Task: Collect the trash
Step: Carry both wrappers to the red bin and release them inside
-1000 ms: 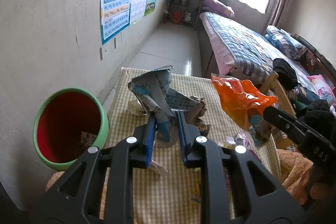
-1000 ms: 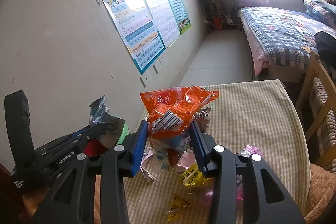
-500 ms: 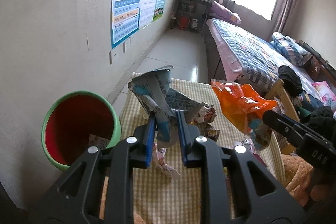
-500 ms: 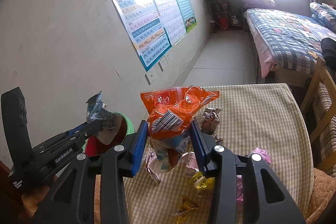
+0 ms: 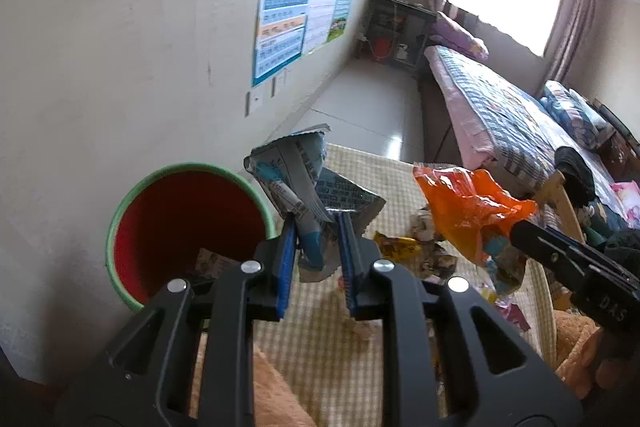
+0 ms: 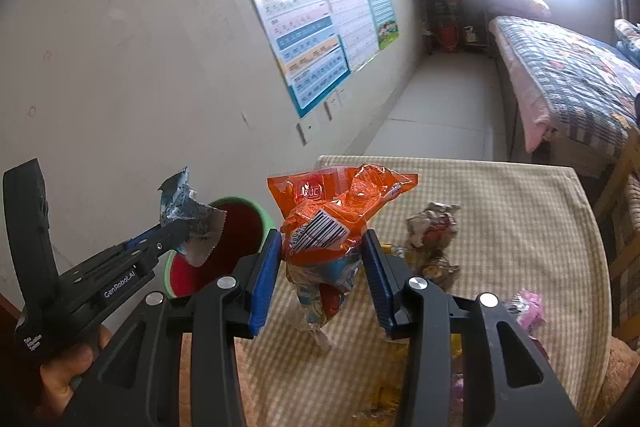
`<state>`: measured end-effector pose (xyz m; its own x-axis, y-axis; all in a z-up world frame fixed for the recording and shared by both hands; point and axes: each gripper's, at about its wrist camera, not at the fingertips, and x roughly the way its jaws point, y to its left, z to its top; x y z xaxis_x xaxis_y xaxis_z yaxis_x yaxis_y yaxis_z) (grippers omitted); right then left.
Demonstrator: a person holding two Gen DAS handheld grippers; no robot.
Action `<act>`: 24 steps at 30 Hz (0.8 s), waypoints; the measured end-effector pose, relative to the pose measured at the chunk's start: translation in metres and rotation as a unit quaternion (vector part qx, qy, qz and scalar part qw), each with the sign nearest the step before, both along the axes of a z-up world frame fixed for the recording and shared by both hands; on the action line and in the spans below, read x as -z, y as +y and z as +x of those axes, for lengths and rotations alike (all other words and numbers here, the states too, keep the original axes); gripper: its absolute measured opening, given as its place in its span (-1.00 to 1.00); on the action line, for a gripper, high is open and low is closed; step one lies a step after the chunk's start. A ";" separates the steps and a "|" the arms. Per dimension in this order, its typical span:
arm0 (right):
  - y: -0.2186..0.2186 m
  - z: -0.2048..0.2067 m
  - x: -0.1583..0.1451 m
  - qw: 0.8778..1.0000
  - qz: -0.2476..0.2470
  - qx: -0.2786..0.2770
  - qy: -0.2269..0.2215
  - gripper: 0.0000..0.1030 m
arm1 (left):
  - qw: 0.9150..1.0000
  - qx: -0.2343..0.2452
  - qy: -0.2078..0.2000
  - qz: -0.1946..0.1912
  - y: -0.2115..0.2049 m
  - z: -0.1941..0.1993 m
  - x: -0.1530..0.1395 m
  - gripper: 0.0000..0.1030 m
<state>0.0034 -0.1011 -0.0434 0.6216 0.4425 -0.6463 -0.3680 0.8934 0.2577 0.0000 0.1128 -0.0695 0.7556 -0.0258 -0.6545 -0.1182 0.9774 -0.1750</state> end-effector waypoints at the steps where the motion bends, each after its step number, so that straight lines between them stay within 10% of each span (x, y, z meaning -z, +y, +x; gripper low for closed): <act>1: 0.004 0.001 0.000 1.000 0.000 -0.003 0.001 -0.21 | 1.000 -0.004 0.000 0.000 0.004 0.000 0.001 -0.62; 24: 0.079 0.017 0.020 0.997 -0.024 -0.073 0.021 -0.21 | 0.997 -0.069 0.022 -0.007 0.071 -0.005 0.020 -0.61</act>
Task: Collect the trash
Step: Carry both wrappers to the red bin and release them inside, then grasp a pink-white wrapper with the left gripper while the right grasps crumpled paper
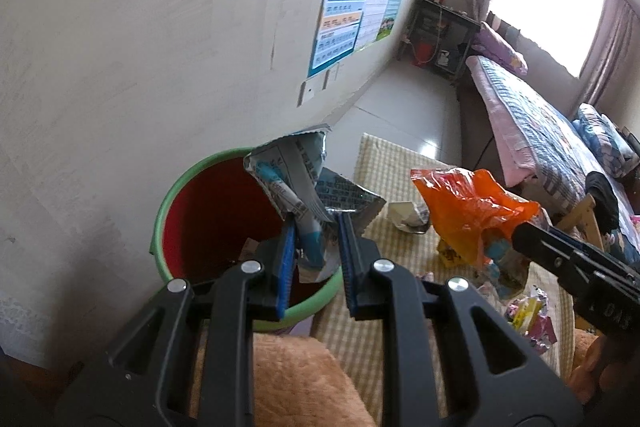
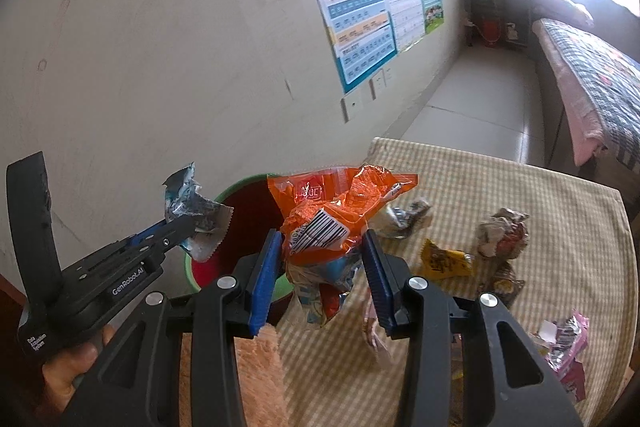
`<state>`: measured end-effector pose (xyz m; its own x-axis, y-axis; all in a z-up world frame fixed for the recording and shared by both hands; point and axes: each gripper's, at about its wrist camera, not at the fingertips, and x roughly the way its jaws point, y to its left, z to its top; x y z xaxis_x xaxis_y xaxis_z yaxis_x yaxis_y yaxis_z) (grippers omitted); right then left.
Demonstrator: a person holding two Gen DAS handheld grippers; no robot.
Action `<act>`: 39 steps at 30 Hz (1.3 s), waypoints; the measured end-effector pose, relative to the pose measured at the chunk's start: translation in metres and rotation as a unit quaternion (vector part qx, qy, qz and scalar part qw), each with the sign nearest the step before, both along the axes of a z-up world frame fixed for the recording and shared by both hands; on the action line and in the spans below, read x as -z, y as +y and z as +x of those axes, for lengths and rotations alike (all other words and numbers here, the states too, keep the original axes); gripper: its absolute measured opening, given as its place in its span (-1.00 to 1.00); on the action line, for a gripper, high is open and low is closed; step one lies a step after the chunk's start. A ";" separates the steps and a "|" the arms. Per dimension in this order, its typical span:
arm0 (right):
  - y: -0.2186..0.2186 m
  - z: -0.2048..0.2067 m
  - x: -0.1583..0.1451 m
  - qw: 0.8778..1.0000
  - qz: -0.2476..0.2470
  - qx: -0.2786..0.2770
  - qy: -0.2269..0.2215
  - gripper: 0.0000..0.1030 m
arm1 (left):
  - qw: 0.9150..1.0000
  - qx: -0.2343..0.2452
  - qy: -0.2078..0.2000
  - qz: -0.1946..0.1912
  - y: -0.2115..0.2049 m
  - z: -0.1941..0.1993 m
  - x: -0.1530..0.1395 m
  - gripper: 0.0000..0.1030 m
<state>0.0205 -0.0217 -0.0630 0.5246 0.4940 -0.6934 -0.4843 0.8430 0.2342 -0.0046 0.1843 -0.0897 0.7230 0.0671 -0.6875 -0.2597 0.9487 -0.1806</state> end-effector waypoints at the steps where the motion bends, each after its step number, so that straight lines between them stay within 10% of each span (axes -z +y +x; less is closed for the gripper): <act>1: 0.003 0.001 0.001 1.000 -0.001 -0.003 0.001 -0.21 | 1.000 -0.001 0.001 0.000 0.002 0.000 0.001 -0.62; 35: 0.076 0.064 0.034 0.993 0.048 -0.054 0.097 -0.15 | 0.995 -0.057 0.075 -0.022 0.067 0.027 0.052 -0.61; 39: 0.084 0.069 0.036 0.990 0.062 -0.059 0.109 -0.08 | 0.995 -0.059 0.080 -0.018 0.069 0.031 0.056 -0.24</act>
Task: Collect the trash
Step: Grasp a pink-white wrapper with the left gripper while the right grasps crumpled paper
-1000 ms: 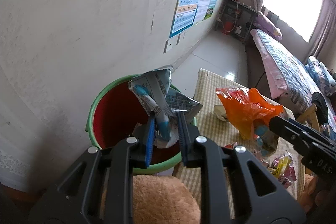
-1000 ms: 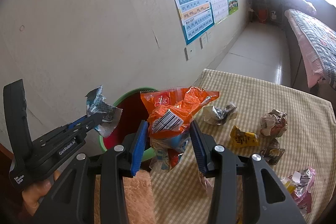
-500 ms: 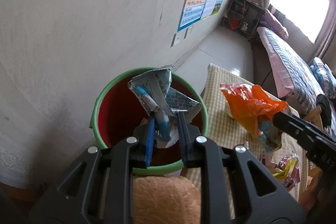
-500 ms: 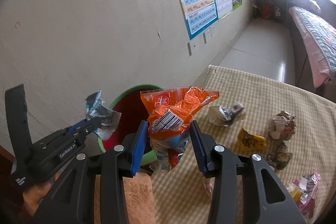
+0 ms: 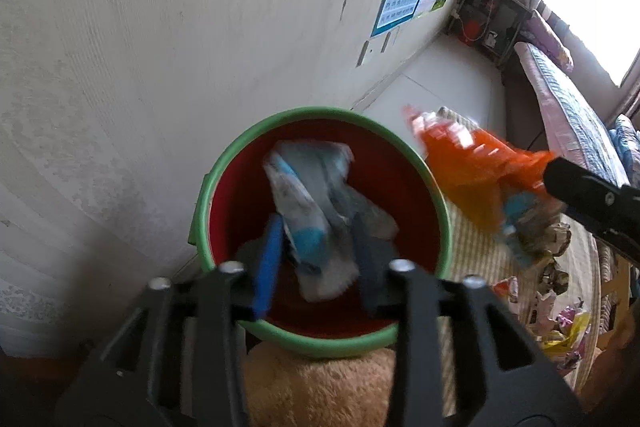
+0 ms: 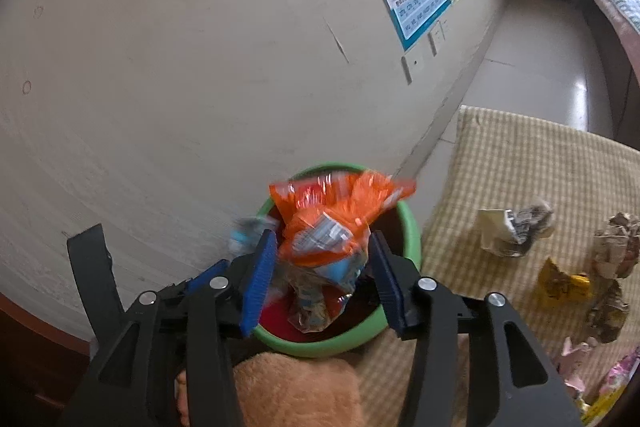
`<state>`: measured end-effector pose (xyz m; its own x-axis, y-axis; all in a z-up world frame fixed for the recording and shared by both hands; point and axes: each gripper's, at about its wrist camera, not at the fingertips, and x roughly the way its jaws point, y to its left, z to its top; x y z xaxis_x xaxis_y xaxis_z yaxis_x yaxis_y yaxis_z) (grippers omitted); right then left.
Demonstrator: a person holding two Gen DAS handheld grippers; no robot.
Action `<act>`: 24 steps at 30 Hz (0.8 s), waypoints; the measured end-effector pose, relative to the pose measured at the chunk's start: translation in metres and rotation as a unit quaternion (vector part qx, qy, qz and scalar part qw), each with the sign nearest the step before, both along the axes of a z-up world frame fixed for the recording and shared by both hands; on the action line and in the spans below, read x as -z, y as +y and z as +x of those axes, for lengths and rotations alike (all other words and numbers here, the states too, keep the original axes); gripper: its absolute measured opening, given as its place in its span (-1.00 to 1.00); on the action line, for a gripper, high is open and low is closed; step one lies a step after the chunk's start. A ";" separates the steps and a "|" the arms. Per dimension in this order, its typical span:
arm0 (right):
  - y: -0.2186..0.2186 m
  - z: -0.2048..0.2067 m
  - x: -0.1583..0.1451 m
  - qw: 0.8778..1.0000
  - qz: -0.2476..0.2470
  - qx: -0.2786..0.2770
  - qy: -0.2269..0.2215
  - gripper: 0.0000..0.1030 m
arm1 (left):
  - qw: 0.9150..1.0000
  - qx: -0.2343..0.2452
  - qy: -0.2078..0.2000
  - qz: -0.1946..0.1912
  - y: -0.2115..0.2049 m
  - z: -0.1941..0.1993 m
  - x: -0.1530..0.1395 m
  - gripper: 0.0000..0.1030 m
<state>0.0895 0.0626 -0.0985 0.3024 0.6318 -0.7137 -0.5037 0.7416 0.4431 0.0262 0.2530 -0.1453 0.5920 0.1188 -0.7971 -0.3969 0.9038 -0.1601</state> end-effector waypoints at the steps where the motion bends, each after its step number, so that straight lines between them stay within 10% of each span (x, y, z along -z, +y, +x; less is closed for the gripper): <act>1: 0.000 0.000 0.000 1.000 0.003 0.001 0.000 -0.08 | 1.000 -0.001 0.000 0.004 0.000 0.000 0.000 -0.17; 11: -0.050 -0.030 -0.001 1.000 0.008 0.026 -0.010 0.00 | 1.000 0.015 -0.009 0.008 -0.018 -0.012 -0.009 -0.04; 24: -0.204 -0.106 0.024 0.979 -0.108 0.168 -0.036 0.00 | 0.982 0.185 0.015 -0.033 -0.151 0.025 0.006 -0.04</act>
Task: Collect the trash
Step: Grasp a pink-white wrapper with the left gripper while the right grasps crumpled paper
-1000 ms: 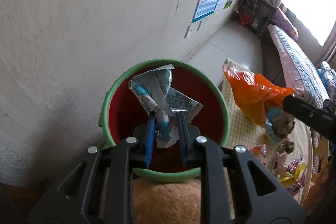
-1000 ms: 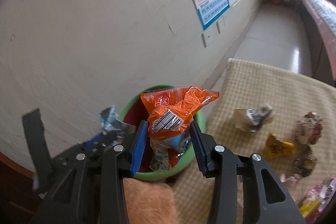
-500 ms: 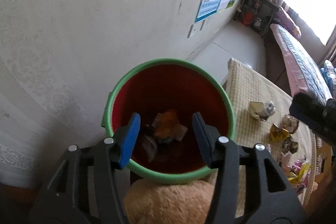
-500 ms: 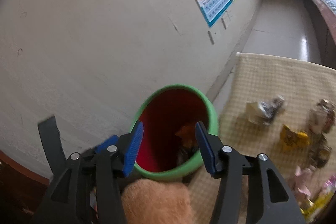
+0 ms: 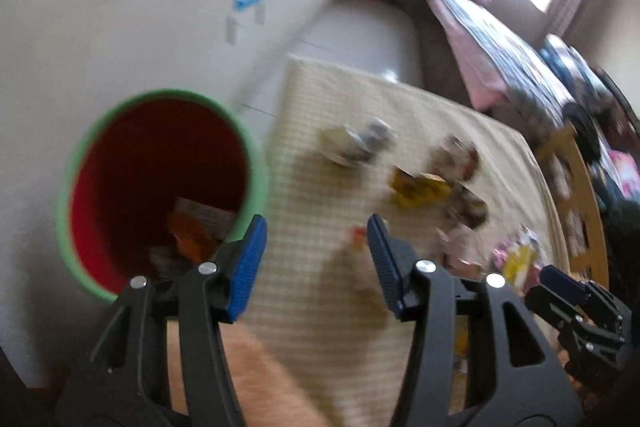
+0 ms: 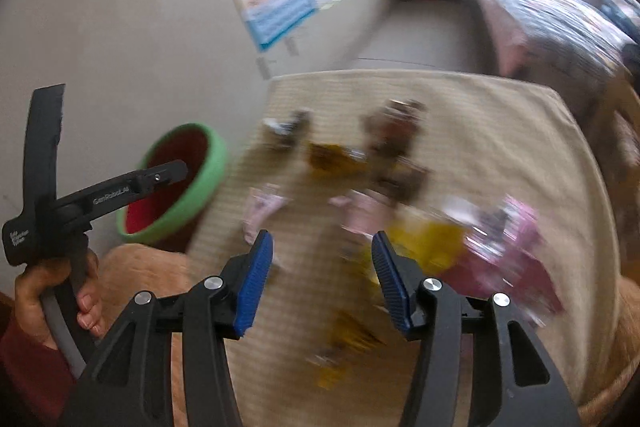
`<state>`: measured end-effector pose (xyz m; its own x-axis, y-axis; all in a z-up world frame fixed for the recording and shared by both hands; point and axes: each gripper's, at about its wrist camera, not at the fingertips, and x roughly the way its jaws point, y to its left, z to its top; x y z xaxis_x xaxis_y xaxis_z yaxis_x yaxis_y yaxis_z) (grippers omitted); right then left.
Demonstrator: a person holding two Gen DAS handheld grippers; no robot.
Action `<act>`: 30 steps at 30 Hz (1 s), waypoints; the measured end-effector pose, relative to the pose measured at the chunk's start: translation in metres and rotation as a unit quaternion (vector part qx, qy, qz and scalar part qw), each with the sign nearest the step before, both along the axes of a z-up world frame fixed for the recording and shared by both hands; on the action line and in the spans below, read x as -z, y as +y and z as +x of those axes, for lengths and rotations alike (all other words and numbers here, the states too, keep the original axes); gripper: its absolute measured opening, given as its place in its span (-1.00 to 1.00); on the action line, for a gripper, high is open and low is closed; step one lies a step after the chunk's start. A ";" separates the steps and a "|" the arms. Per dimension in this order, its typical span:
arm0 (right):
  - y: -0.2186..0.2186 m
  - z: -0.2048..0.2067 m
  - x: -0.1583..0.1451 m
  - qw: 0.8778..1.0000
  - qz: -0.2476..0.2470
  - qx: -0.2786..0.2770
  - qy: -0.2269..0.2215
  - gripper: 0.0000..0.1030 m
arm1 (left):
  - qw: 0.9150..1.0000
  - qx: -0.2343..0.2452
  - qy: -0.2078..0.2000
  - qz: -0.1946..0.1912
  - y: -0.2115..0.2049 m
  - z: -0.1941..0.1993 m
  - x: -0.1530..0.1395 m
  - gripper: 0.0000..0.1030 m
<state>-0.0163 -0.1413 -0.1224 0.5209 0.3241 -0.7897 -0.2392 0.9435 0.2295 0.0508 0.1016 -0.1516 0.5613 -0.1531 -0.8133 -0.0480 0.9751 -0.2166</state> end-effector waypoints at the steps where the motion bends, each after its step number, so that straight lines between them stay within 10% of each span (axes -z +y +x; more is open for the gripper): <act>1: -0.009 -0.003 0.001 1.000 0.004 0.011 0.002 0.00 | 1.000 0.009 0.009 -0.010 -0.009 0.003 0.005 -0.04; 8: -0.046 -0.017 0.001 0.999 0.025 0.045 0.001 0.00 | 0.996 0.031 0.088 -0.010 -0.054 0.017 0.061 -0.43; 18: -0.063 -0.005 -0.007 0.997 0.051 0.055 -0.012 0.00 | 0.997 0.027 0.076 0.015 -0.056 0.002 0.055 -0.67; 30: -0.005 0.136 -0.008 1.000 -0.014 -0.022 0.012 0.02 | 0.997 0.034 0.071 0.008 -0.056 -0.038 0.042 -0.67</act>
<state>0.1196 -0.1468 -0.1145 0.4868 0.3248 -0.8109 -0.2756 0.9380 0.2103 0.0124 0.0452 -0.1935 0.4291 -0.1735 -0.8864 -0.0105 0.9804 -0.1970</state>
